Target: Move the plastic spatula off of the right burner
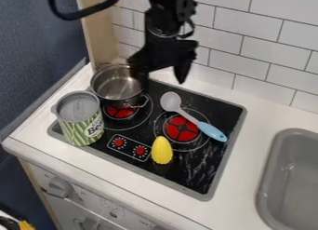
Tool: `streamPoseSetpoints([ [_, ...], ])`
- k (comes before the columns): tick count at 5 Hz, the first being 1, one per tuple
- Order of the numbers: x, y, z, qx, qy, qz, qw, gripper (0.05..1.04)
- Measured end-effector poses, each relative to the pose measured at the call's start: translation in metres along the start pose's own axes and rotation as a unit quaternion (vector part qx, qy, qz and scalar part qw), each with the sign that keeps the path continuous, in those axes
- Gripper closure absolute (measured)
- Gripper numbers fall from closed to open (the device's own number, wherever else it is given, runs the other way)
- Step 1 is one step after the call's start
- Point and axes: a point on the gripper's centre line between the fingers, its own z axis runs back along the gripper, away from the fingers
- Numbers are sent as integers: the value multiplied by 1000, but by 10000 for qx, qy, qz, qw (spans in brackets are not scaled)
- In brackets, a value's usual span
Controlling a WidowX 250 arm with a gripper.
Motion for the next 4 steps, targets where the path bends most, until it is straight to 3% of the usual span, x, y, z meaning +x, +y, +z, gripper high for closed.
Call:
streamPoseSetpoints([
  [1, -21, -17, 2, -223, 129, 263, 9993, 82],
  [2, -38, -27, 0, -291, 315, 438, 9981, 83],
  [3, -49, -32, -9, -284, 509, 697, 9959, 83],
  [4, -62, -32, -25, -56, 630, 730, 9953, 83],
])
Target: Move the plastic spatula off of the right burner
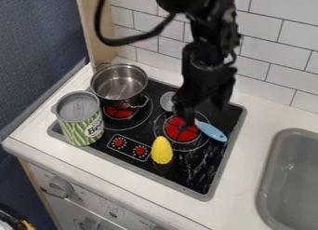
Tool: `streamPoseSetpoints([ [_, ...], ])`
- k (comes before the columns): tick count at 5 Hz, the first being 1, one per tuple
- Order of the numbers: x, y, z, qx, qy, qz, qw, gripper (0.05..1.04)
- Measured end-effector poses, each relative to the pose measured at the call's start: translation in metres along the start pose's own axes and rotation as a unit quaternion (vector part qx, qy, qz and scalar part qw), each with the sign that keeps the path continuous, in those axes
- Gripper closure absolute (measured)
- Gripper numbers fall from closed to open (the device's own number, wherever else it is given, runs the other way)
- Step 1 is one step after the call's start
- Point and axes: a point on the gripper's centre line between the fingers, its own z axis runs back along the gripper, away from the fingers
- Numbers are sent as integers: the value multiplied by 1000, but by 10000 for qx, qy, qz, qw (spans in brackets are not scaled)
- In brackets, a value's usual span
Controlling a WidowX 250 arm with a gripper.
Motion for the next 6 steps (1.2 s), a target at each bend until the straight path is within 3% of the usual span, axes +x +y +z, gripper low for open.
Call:
streamPoseSetpoints([
  [2, -10, -6, -25, 140, 328, -1, 9994, 83],
  [3, -13, -10, -31, 137, 429, -27, 9990, 137],
  [5, -10, -10, -35, 247, 366, -66, 9990, 717],
  [6, -11, -10, -34, 247, 407, -147, 9988, 756],
])
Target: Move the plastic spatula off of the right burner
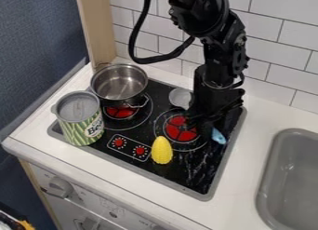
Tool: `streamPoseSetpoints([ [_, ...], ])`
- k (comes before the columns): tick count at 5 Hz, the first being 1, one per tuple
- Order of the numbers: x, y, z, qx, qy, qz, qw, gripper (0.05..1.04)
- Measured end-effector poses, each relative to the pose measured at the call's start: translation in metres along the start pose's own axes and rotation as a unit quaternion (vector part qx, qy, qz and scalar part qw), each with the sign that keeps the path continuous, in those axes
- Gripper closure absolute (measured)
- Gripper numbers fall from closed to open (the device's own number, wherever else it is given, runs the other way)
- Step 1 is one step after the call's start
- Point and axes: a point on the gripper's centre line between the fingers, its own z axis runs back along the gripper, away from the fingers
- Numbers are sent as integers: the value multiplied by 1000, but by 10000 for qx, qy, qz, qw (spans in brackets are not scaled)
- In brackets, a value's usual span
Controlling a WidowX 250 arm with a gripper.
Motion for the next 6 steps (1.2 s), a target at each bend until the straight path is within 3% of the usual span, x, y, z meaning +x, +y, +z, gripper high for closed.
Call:
streamPoseSetpoints([
  [2, -4, 4, 2, 128, 92, -320, 9994, 756],
  [4, -19, 2, 34, -170, 33, -719, 9973, 756],
  [6, -56, 38, 73, -338, 406, -940, 9942, 756],
])
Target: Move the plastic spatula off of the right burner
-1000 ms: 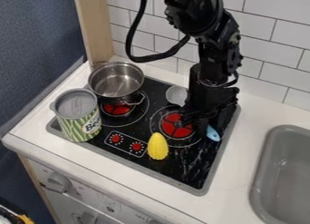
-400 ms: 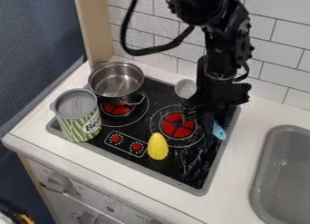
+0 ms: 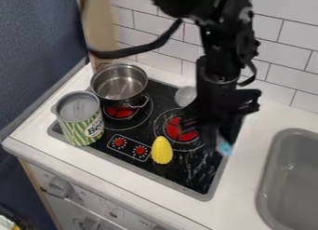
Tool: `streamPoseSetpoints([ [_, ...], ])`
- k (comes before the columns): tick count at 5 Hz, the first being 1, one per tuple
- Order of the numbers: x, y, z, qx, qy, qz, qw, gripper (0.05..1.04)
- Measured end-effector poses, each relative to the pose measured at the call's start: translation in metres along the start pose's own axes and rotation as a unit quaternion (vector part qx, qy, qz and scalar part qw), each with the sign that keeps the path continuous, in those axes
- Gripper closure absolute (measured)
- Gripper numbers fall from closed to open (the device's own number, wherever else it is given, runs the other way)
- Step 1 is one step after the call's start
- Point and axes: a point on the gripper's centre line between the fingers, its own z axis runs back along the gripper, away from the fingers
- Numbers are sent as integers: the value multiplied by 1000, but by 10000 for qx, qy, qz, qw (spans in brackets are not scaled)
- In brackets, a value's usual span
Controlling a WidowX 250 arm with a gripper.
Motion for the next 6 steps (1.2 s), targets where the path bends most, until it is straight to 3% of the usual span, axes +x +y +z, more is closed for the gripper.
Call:
streamPoseSetpoints([
  [2, -31, 42, 16, 171, 306, -123, 9993, 756],
  [4, -36, 79, 15, 481, 200, -85, 9986, 756],
  [6, -44, 97, 7, 779, 360, -226, 9961, 756],
])
